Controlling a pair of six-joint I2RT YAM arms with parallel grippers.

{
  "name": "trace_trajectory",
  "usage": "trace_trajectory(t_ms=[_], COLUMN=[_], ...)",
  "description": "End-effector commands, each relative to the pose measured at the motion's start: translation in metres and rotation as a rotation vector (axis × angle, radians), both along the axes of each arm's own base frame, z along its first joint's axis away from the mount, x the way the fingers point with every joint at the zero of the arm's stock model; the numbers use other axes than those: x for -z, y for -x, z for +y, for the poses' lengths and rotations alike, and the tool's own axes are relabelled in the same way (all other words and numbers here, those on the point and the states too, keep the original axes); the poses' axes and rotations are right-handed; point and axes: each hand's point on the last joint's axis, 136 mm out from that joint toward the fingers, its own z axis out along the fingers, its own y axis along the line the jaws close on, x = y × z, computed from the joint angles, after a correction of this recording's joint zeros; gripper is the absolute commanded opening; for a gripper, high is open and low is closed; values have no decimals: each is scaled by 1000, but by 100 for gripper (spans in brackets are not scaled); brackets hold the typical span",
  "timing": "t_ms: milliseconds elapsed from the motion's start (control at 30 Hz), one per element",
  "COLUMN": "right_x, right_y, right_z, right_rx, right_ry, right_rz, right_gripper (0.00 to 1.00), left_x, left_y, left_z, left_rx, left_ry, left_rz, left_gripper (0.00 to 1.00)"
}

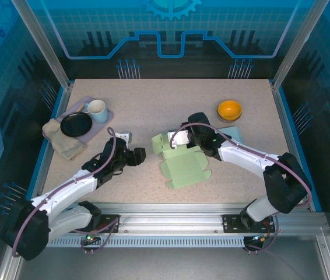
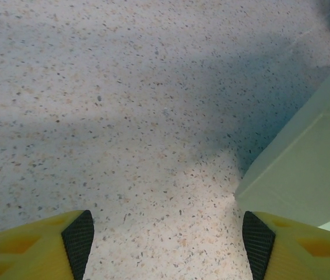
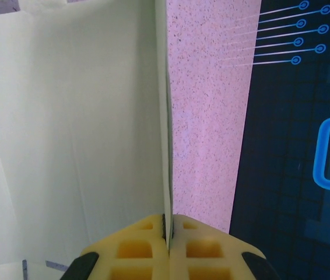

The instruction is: Fold the paper box

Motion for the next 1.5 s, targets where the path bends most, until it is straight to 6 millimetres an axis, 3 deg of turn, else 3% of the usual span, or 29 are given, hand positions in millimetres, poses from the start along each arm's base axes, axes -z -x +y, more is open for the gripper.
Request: trace_trajectory(t_ms=[0,100,300,367,400,700,800,1000,1167,1467], right_x=[5,-4,-35,-29,-35,31,40,41,35,30], right_y=[-3,-5,-16,-18,-24,-29,-27,-19,-15,-12], right_z=[5,9,29,36,42,45,42,39,36,36], right_rx=[16,35,25,0,-6,-22,-11,-18,-13,-3], right_ry=[-22,-75,-151,-128,-127,-19,-16,-29,-54,-84], right_rz=[-75,-160,-239,-230,-251,-224,-222,-246,-250,-248], right_gripper=[0,0,0,0,0,0,0,0,0,0], left_x=[1,4,-11,-11,-8,7,11,20,25,20], left_y=[3,6,-6,-7,-6,-1,-2,-7,-15,-25], left_z=[-17,-21,12,18,19,33,33,22,1,-26], left_rx=[95,115,-59,-79,-85,-129,-124,-81,6,103], left_ry=[9,-6,-96,-113,-116,-143,-144,-134,-100,-26], left_rz=[-35,-36,-94,-93,-83,-49,-42,-21,-19,-34], left_gripper=[71,69,69,69,69,69,68,68,69,69])
